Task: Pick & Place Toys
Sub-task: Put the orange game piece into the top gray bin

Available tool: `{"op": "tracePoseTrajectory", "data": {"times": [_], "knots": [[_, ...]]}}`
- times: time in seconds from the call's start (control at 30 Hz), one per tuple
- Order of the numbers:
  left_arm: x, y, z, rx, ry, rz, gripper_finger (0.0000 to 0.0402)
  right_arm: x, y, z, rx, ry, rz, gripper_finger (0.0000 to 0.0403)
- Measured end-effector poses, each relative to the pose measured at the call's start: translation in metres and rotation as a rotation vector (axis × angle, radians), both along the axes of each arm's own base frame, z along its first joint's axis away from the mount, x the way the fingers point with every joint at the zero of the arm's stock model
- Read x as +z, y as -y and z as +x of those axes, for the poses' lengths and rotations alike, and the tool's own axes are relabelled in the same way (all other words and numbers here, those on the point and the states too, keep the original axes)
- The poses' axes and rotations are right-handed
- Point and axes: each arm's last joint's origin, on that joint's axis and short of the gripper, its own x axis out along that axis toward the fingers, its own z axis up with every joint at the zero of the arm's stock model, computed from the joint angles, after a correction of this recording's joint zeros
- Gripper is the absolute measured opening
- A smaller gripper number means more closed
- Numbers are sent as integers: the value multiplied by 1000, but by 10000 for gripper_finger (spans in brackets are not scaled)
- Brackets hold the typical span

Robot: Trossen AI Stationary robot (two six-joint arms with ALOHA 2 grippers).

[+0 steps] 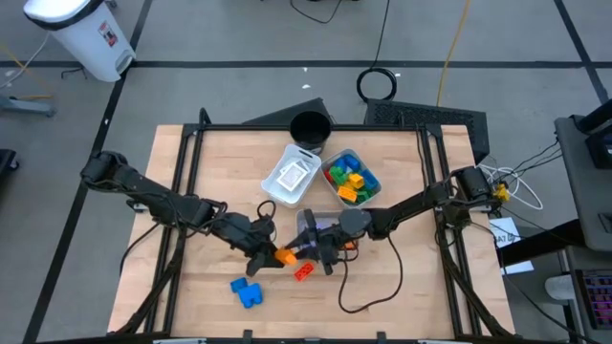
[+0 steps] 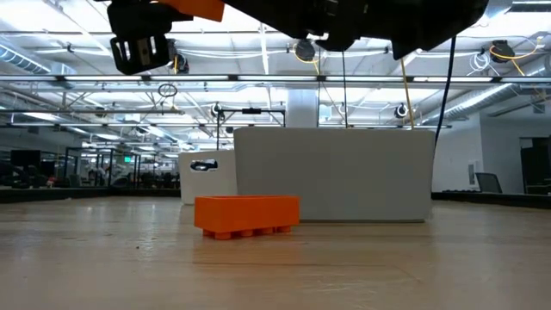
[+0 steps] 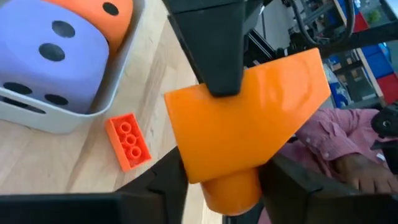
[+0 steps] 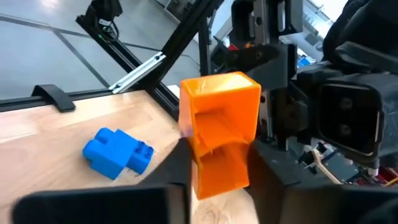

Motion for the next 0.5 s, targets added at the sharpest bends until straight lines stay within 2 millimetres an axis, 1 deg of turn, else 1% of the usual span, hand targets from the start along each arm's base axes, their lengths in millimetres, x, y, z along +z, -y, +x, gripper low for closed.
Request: {"op": "tracePoseTrajectory", "data": {"times": [0.1,0.23,0.37,0.5], "knots": [[1,0,0,5,9,7,221,-2,0,0,18,-20,-4,51],[2,-1,1,15,22,12,279,-4,-1,0,17,-38,-8,42],[2,-5,2,-47,28,14,316,-3,1,-3,15,-91,-10,40],[2,-6,2,-69,20,2,340,5,4,-13,-40,-228,28,39]]}}
